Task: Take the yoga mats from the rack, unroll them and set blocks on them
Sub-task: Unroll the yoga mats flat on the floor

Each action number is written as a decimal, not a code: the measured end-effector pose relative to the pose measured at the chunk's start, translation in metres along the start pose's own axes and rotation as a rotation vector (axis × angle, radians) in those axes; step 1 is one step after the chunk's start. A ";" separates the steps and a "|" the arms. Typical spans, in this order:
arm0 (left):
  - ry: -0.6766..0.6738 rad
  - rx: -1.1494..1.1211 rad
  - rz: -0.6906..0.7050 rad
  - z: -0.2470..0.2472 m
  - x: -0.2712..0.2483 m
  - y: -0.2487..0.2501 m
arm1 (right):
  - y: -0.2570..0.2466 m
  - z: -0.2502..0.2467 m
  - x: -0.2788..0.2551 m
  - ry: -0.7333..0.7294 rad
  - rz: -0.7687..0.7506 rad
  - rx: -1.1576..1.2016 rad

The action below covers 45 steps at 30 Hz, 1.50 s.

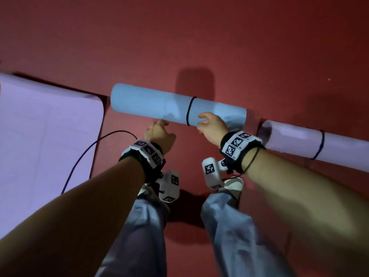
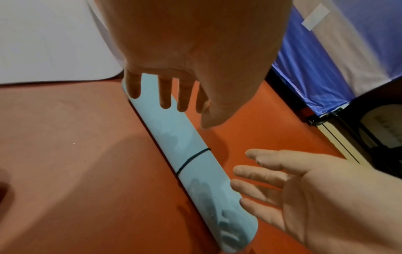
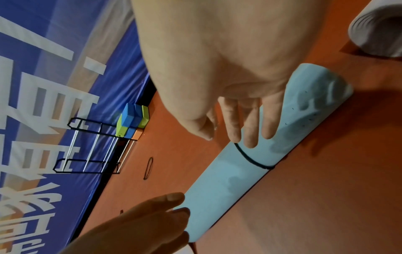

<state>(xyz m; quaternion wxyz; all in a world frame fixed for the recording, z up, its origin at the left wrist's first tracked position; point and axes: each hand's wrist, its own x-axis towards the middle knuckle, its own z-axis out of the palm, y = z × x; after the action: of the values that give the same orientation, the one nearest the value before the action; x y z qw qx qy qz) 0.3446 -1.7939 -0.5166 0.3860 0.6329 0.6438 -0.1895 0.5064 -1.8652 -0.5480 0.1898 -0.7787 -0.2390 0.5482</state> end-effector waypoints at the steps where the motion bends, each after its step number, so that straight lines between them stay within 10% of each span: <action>1: -0.001 0.023 0.026 0.004 0.012 -0.003 | 0.004 0.002 0.013 0.010 0.000 -0.016; 15: 0.117 0.473 0.516 0.059 0.203 -0.007 | 0.014 0.037 0.200 0.240 -0.239 -0.520; 22: -0.050 0.884 0.602 0.060 0.262 0.016 | -0.008 0.021 0.237 -0.006 -0.082 -0.836; 33: -0.041 0.962 0.628 0.077 0.257 0.020 | -0.009 0.016 0.227 -0.144 0.017 -0.645; 45: 0.083 0.878 0.643 0.075 0.249 0.020 | -0.011 0.011 0.209 0.029 -0.104 -0.364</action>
<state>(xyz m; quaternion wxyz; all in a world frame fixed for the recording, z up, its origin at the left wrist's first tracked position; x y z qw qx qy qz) 0.4078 -1.6801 -0.7422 0.0982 0.9065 0.2927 -0.2880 0.5543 -1.7344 -0.7051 0.0771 -0.7946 -0.3713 0.4742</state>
